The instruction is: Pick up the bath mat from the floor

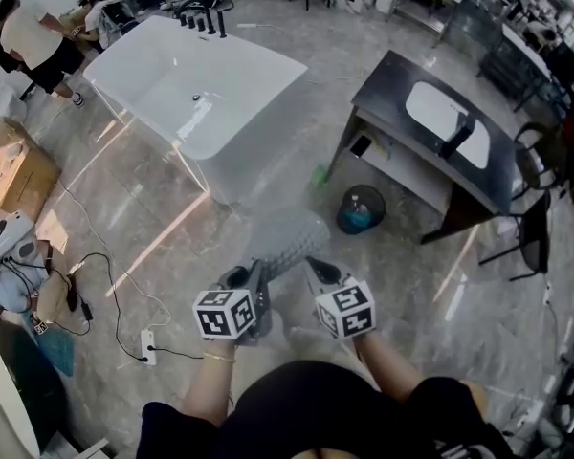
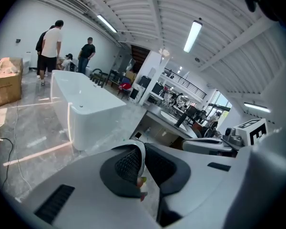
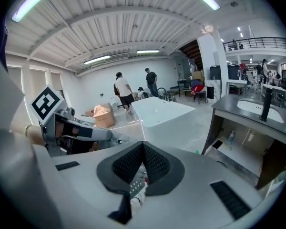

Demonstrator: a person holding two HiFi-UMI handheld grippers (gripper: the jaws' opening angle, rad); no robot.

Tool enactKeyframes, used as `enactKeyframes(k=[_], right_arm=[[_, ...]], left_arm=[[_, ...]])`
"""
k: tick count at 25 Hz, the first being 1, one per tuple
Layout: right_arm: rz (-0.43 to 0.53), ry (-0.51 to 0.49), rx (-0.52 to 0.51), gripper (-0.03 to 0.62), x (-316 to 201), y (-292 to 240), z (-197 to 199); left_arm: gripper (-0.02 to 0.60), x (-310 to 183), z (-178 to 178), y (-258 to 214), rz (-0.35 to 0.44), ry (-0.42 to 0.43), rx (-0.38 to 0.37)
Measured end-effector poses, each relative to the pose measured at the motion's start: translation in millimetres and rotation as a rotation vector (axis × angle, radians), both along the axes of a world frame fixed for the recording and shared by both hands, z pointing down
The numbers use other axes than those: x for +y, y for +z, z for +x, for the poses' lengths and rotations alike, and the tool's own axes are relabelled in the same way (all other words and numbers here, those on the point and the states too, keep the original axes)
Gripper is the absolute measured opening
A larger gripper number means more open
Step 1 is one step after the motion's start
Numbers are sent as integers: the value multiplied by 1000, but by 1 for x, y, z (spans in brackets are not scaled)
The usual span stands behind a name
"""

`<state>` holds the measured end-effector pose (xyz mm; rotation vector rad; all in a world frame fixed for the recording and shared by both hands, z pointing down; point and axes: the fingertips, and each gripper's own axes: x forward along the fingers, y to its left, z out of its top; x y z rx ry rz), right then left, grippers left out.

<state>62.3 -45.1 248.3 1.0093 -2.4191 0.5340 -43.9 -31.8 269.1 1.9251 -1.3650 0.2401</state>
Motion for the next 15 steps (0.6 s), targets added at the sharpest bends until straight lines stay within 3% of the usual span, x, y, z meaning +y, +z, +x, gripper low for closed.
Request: enactKeyframes(k=[15], right_arm=[[72, 7, -39, 11, 72, -23, 49]], left_arm=[[17, 98, 10, -34, 70, -62, -26]])
